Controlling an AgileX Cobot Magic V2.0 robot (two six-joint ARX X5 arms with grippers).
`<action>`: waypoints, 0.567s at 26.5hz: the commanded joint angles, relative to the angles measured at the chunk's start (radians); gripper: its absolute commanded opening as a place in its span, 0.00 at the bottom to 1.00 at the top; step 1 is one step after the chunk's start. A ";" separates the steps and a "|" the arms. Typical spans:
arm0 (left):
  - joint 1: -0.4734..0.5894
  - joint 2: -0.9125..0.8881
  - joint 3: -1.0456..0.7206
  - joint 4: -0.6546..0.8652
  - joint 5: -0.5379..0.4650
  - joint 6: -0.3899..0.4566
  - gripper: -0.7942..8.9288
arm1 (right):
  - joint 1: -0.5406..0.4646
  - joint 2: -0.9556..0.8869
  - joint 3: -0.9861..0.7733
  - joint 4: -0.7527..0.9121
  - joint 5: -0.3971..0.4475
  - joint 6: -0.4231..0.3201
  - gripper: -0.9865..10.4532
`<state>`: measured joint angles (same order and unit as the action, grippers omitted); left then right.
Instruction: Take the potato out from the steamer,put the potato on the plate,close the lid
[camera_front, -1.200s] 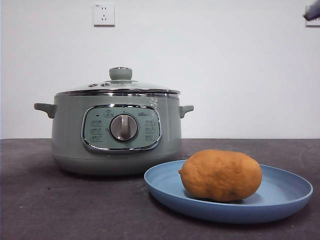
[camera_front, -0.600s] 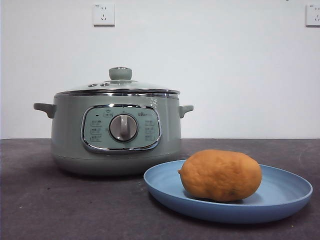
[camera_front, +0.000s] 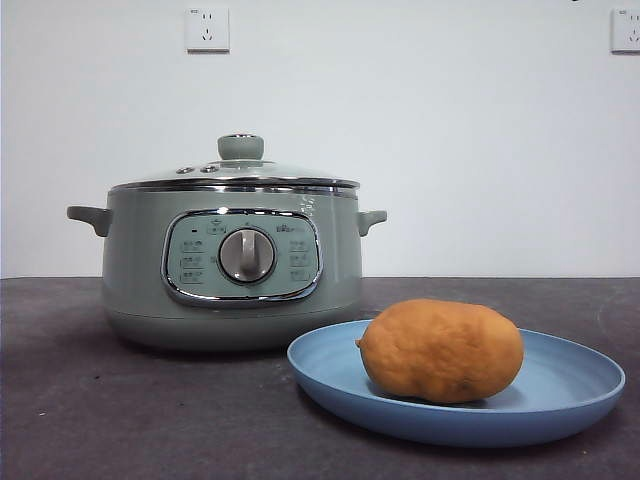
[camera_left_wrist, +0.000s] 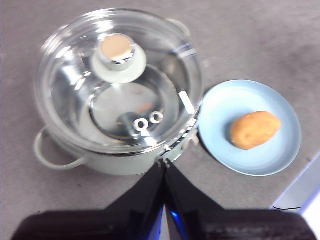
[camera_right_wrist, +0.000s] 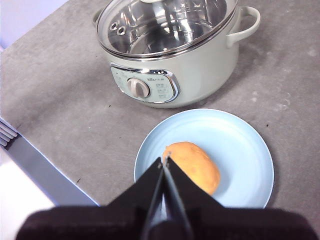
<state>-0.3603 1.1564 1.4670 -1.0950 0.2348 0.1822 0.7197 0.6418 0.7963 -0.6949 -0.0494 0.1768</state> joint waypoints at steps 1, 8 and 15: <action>0.001 0.000 -0.004 -0.007 0.007 -0.004 0.08 | 0.000 -0.002 0.002 0.005 0.003 0.009 0.09; 0.124 -0.180 -0.149 0.489 -0.046 0.024 0.08 | 0.000 -0.002 0.002 0.005 0.003 0.009 0.09; 0.338 -0.591 -0.760 1.038 -0.052 0.021 0.08 | 0.000 -0.002 0.002 0.005 0.003 0.008 0.09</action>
<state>-0.0372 0.5983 0.7795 -0.0788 0.1856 0.1913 0.7197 0.6418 0.7963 -0.6949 -0.0494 0.1768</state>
